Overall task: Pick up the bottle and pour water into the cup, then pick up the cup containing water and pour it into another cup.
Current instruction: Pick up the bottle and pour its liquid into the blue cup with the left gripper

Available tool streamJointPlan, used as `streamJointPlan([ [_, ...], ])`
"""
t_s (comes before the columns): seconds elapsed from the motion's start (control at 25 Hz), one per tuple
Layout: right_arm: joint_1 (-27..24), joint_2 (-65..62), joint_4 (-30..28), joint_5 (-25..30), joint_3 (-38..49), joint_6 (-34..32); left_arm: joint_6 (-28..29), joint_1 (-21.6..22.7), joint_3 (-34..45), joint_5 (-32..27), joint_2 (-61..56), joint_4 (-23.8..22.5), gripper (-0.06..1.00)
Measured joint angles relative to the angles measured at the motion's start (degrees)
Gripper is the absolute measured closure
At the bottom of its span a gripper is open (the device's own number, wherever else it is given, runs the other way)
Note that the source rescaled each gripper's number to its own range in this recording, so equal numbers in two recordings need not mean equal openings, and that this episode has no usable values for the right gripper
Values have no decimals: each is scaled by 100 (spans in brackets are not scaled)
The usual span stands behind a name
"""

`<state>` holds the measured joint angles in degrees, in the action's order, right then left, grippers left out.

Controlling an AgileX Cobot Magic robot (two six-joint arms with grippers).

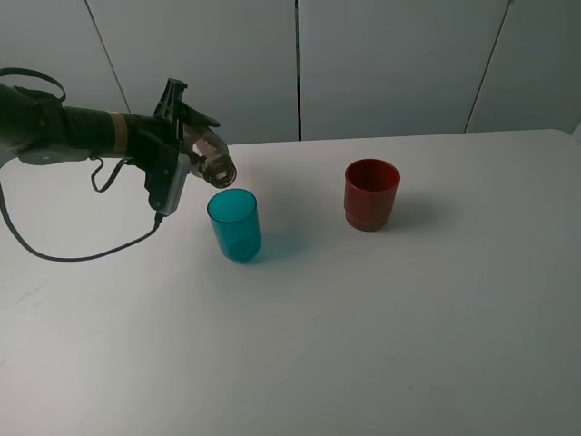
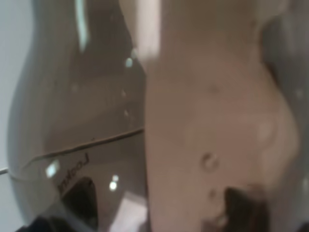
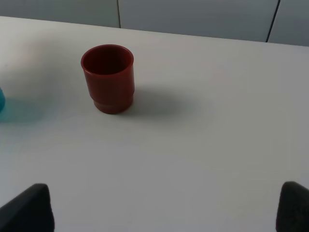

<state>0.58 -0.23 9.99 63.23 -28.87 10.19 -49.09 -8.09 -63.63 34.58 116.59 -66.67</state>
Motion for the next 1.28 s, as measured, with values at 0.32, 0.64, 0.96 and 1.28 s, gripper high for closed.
streamJointPlan([
  [0.32, 0, 0, 0, 0, 0, 0, -238, -33, 0, -37, 0, 77, 92],
  [0.64, 0, 0, 0, 0, 0, 0, -526, -114, 0, -77, 0, 281, 92],
  [0.96, 0, 0, 0, 0, 0, 0, -804, -151, 0, -212, 0, 434, 92],
  [1.28, 0, 0, 0, 0, 0, 0, -850, -160, 0, -236, 0, 474, 92],
])
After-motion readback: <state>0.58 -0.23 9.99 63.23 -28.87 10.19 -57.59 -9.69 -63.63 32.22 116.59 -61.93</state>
